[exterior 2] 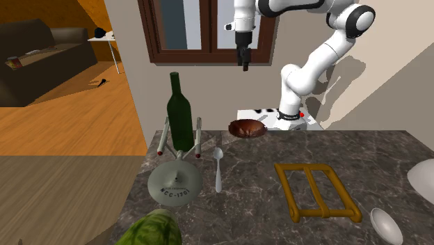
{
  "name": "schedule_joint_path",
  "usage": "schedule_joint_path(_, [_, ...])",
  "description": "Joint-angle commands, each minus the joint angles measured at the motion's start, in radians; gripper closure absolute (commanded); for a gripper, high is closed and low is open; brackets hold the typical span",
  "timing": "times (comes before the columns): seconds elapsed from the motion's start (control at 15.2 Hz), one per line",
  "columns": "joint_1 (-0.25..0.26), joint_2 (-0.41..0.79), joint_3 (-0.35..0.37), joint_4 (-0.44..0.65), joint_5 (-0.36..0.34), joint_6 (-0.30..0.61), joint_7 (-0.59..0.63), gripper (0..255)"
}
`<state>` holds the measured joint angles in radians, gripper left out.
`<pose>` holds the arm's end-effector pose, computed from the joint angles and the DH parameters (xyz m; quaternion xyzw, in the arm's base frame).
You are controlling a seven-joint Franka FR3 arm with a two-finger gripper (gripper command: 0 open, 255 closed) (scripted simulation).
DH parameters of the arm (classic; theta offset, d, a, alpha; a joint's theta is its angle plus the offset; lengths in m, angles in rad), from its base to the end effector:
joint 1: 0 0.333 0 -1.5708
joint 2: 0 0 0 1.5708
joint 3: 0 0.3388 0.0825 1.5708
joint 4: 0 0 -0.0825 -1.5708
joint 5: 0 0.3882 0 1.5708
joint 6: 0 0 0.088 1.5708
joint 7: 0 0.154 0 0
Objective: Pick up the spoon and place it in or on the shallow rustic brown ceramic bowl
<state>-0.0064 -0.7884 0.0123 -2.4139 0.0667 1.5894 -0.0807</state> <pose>0.2924 0.0126 0.5347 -0.9986 -0.0402 0.0169 0.0297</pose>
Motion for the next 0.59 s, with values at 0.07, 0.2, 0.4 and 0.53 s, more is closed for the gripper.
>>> schedule_joint_path(0.07, [0.006,0.013,0.021,-0.007,0.015,0.017,0.025,0])
schedule_joint_path(0.2, [0.018,0.044,0.063,-0.016,0.044,0.053,0.076,0])
schedule_joint_path(0.4, [0.036,0.102,0.125,-0.019,0.084,0.11,0.15,0])
schedule_joint_path(0.53, [0.046,0.147,0.166,-0.015,0.108,0.148,0.199,0])
